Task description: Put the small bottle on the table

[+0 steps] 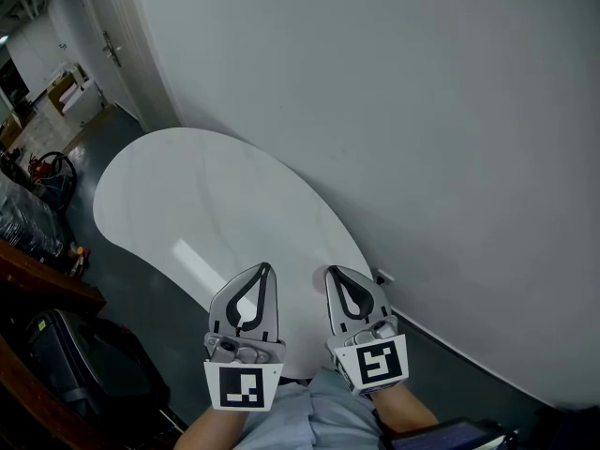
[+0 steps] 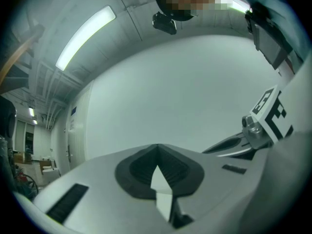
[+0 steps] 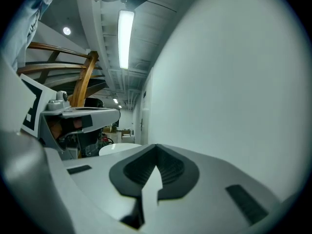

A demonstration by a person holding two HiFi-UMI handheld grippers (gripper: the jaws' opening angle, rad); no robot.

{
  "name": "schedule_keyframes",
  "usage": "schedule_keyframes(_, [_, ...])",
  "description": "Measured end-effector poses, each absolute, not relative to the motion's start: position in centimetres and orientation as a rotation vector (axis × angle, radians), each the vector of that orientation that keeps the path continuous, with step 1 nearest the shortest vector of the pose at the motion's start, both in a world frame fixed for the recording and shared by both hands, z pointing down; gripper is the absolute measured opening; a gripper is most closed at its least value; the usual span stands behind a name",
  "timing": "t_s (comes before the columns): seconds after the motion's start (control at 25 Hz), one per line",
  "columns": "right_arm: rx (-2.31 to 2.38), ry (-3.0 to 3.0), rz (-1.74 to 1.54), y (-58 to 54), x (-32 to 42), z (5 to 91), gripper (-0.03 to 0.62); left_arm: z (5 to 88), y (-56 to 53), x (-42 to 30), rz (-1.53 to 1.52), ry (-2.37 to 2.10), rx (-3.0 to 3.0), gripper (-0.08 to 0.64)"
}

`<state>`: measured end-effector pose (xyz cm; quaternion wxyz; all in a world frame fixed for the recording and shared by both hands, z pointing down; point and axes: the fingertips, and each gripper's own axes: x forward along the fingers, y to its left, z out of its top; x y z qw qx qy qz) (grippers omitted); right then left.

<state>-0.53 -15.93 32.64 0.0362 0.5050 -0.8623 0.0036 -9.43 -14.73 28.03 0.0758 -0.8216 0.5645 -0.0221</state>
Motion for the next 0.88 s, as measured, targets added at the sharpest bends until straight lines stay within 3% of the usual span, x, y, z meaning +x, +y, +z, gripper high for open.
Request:
schedule_keyframes(0.16, [1.553, -2.649, 0.004, -15.56, -0.51, 32.52, 0.0, 27.74, -14.44, -8.67, -0.194, 1.552, -2.412, 0.002])
schedule_keyframes(0.36, [1.553, -2.665, 0.014, -15.4, -0.57, 32.64, 0.0, 28.24, -14.51, -9.07, -0.058, 1.697, -2.487, 0.002])
schedule_keyframes(0.88, [1.552, -2.654, 0.05, -15.56, -0.43, 33.31, 0.0, 28.49, -14.97, -8.48, -0.088, 1.663, -2.504, 0.002])
